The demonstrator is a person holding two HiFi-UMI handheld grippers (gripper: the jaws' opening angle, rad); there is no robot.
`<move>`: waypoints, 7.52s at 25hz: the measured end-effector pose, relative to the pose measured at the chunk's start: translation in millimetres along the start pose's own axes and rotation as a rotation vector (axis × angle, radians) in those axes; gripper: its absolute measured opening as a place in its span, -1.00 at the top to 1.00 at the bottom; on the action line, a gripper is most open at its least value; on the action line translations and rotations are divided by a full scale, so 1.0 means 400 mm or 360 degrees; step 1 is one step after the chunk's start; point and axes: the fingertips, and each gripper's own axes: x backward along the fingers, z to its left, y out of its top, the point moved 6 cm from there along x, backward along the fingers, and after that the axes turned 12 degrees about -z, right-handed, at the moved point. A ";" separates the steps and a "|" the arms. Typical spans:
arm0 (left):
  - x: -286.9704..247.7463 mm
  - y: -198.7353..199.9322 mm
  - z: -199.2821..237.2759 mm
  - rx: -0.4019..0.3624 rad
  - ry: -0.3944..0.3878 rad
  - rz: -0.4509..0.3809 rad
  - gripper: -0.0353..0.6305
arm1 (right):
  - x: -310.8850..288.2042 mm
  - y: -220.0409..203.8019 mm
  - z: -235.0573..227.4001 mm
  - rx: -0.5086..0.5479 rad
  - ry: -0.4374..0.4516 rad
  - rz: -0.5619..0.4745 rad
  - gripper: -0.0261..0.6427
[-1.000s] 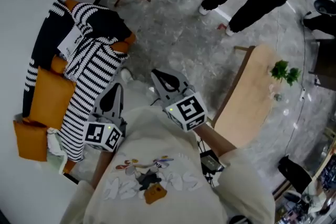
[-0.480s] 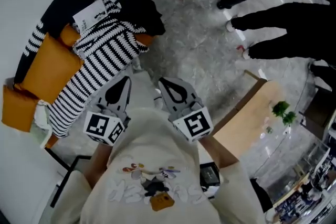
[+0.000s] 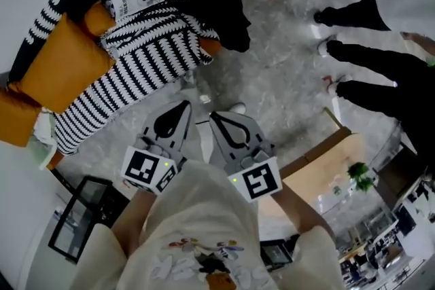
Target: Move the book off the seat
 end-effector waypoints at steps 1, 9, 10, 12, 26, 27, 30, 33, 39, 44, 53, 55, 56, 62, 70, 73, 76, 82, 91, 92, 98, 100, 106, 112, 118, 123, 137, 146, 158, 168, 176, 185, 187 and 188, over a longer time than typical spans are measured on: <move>0.034 0.006 0.029 0.0021 0.0018 -0.0020 0.87 | -0.033 0.012 0.035 0.0014 0.0021 0.0014 0.90; 0.031 -0.041 0.246 0.0276 0.0292 -0.0160 0.87 | -0.275 -0.001 0.034 -0.0162 0.0017 -0.0100 0.90; 0.028 -0.042 0.264 0.0290 0.0305 -0.0169 0.87 | -0.302 -0.003 0.030 -0.0185 0.0014 -0.0114 0.90; 0.020 -0.042 0.297 0.0332 0.0313 -0.0178 0.87 | -0.349 -0.007 0.021 -0.0211 0.0025 -0.0093 0.90; -0.144 -0.175 0.580 0.0414 0.0361 -0.0118 0.87 | -0.705 -0.222 -0.171 -0.0727 0.0134 0.0047 0.69; -0.158 -0.184 0.592 0.0427 0.0363 -0.0116 0.87 | -0.725 -0.235 -0.192 -0.0761 0.0123 0.0060 0.69; -0.172 -0.186 0.616 0.0412 0.0365 -0.0137 0.87 | -0.784 -0.261 -0.229 -0.0884 0.0121 0.0073 0.68; -0.150 -0.189 0.616 0.0381 0.0375 -0.0138 0.87 | -0.820 -0.265 -0.222 -0.0912 0.0137 0.0097 0.62; -0.178 -0.246 0.672 0.0304 0.0370 -0.0127 0.87 | -0.918 -0.344 -0.254 -0.0936 0.0138 0.0099 0.54; -0.232 -0.367 0.747 0.0165 0.0408 -0.0122 0.87 | -1.014 -0.497 -0.289 -0.0969 0.0140 0.0014 0.52; -0.260 -0.445 0.828 0.0029 0.0414 -0.0057 0.87 | -1.140 -0.643 -0.359 -0.0636 0.0105 0.0008 0.52; -0.265 -0.459 0.838 0.0015 0.0422 -0.0058 0.87 | -1.179 -0.656 -0.396 -0.0439 0.0145 0.0044 0.52; -0.267 -0.466 0.844 0.0010 0.0424 -0.0063 0.87 | -1.202 -0.664 -0.415 -0.0472 0.0164 0.0060 0.52; -0.270 -0.499 0.870 0.0065 0.0454 -0.0069 0.87 | -1.289 -0.685 -0.466 -0.0724 0.0176 0.0147 0.52; -0.296 -0.498 0.884 0.0061 0.0441 -0.0069 0.87 | -1.342 -0.738 -0.505 -0.0932 0.0127 0.0232 0.51; -0.300 -0.497 0.895 0.0062 0.0415 -0.0060 0.87 | -1.349 -0.735 -0.509 -0.0983 0.0099 0.0239 0.49; -0.312 -0.520 0.915 0.0023 0.0434 -0.0031 0.87 | -1.378 -0.754 -0.512 -0.1039 0.0105 0.0248 0.46; -0.323 -0.545 0.938 -0.0002 0.0442 0.0008 0.87 | -1.425 -0.784 -0.518 -0.1118 0.0112 0.0262 0.29; -0.333 -0.572 0.914 -0.0006 0.0426 0.0030 0.87 | -1.463 -0.832 -0.515 -0.1191 0.0205 0.0343 0.21; -0.331 -0.572 0.922 0.0005 0.0423 0.0031 0.87 | -1.473 -0.838 -0.513 -0.1193 0.0207 0.0369 0.21; -0.304 -0.544 0.920 0.0010 0.0408 0.0018 0.87 | -1.446 -0.799 -0.512 -0.1235 0.0210 0.0352 0.36; -0.309 -0.547 0.912 0.0008 0.0422 0.0022 0.87 | -1.433 -0.796 -0.519 -0.1354 0.0241 0.0306 0.46; -0.338 -0.564 0.921 0.0036 0.0449 0.0027 0.87 | -1.429 -0.806 -0.534 -0.1643 0.0429 0.0260 0.50; -0.328 -0.552 0.902 0.0020 0.0429 0.0032 0.87 | -1.466 -0.826 -0.519 -0.1528 0.0350 0.0428 0.51; -0.331 -0.571 0.903 0.0006 0.0424 0.0035 0.87 | -1.447 -0.797 -0.530 -0.1663 0.0394 0.0273 0.67; -0.336 -0.579 0.890 -0.0011 0.0441 0.0034 0.87 | -1.418 -0.751 -0.509 -0.1761 0.0457 0.0121 0.77; -0.326 -0.606 0.823 -0.0056 0.0409 0.0049 0.87 | -1.245 -0.724 -0.370 -0.1330 0.0220 -0.0031 0.77; -0.277 -0.636 0.808 -0.0075 0.0396 0.0092 0.87 | -1.181 -0.824 -0.329 -0.1634 0.0170 0.0006 0.77; -0.287 -0.669 0.815 -0.0057 0.0390 0.0128 0.87 | -1.253 -0.890 -0.334 -0.1775 0.0342 0.0034 0.72; -0.298 -0.657 0.848 -0.0061 0.0393 0.0136 0.87 | -1.334 -0.958 -0.339 -0.1987 0.0322 0.0211 0.61; -0.319 -0.652 0.836 -0.0075 0.0361 0.0148 0.87 | -1.311 -0.928 -0.339 -0.1967 0.0326 0.0161 0.78; -0.305 -0.649 0.795 -0.0118 0.0321 0.0160 0.87 | -1.241 -0.850 -0.314 -0.1792 0.0334 -0.0007 0.80; -0.297 -0.652 0.783 -0.0140 0.0306 0.0170 0.87 | -1.221 -0.839 -0.314 -0.1762 0.0334 -0.0036 0.80; -0.293 -0.654 0.777 -0.0156 0.0297 0.0176 0.87 | -1.211 -0.833 -0.314 -0.1753 0.0333 -0.0050 0.80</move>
